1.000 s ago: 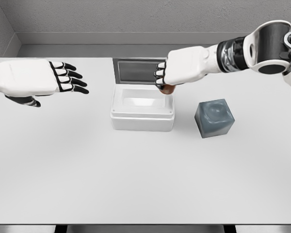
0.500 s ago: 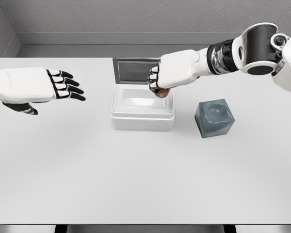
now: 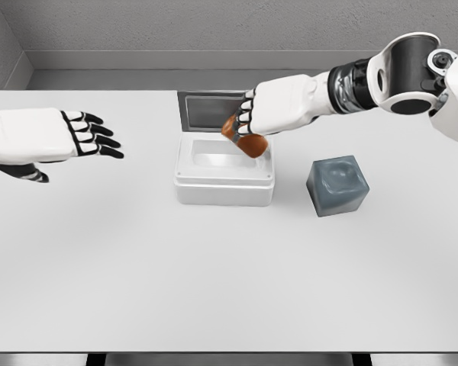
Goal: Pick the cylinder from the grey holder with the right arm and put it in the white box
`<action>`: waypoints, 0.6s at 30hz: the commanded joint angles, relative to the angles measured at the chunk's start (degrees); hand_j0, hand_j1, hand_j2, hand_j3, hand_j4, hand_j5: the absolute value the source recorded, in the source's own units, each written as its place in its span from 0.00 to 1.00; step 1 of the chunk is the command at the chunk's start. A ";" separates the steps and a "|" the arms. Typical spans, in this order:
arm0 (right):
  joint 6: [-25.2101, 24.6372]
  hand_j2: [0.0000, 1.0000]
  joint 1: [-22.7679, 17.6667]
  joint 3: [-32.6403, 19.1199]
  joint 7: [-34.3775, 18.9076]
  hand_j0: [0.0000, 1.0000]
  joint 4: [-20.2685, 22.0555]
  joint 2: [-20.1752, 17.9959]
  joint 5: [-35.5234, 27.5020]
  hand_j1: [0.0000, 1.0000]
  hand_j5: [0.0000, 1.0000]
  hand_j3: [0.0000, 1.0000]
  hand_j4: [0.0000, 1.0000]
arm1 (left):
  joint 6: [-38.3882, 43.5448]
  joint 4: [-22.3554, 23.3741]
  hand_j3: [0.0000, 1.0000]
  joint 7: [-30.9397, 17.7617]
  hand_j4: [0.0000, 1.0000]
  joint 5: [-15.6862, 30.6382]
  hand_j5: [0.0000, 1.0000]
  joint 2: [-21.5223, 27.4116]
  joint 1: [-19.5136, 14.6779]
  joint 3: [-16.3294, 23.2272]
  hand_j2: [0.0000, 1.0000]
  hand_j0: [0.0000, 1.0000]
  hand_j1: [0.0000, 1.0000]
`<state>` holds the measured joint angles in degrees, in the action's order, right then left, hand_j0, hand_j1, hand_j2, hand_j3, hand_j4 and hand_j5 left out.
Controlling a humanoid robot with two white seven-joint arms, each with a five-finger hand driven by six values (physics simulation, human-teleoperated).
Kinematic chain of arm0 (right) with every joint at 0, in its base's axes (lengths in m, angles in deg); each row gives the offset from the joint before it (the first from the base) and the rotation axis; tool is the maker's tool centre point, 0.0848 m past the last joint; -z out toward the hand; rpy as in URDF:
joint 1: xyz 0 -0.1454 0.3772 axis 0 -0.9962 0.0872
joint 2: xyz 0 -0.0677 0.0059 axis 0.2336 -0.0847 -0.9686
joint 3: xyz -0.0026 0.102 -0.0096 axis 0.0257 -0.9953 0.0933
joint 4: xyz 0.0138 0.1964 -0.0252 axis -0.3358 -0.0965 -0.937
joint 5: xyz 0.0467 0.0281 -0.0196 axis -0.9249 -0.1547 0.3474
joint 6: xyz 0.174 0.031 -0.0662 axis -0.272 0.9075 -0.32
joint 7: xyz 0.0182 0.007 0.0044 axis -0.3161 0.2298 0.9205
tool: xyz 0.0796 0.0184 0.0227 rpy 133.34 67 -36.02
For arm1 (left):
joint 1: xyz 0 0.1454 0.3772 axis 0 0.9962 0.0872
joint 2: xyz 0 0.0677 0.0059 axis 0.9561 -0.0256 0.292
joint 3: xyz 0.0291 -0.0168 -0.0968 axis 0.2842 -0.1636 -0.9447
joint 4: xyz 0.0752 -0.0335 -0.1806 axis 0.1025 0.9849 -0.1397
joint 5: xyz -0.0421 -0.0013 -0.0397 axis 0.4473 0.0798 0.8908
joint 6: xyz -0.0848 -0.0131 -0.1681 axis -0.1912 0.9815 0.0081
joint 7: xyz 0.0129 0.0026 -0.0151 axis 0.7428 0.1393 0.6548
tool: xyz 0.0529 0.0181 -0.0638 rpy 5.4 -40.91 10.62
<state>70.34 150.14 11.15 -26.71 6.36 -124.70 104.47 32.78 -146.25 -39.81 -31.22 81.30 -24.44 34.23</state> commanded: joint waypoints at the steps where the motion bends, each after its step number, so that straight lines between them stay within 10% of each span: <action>1: -0.13 1.00 0.00 -0.42 0.02 1.00 2.82 -0.08 -0.33 1.00 1.00 1.00 1.00 | 0.15 0.09 1.00 0.02 1.00 0.16 1.00 0.41 0.00 -0.12 1.00 1.00 1.00; 6: -0.13 1.00 1.85 -2.44 0.02 1.00 9.41 -5.09 -7.97 1.00 1.00 1.00 1.00 | 0.15 0.09 1.00 0.02 1.00 0.16 1.00 0.84 -0.26 -0.21 1.00 1.00 1.00; 12: -0.13 1.00 0.27 -11.76 0.02 1.00 13.63 -23.46 -31.26 1.00 1.00 1.00 1.00 | 0.15 0.01 1.00 0.02 1.00 0.34 1.00 2.60 -0.44 -0.73 1.00 1.00 1.00; 18: -0.13 1.00 -19.85 -28.46 0.02 1.00 13.02 -35.59 -57.28 1.00 1.00 1.00 1.00 | 0.15 7.04 1.00 0.02 1.00 -6.69 1.00 -7.59 0.00 -0.47 1.00 1.00 1.00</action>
<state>70.44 128.02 -12.09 -26.73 19.34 -156.80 57.02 32.78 -141.79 -39.81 -35.95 76.90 -24.61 33.69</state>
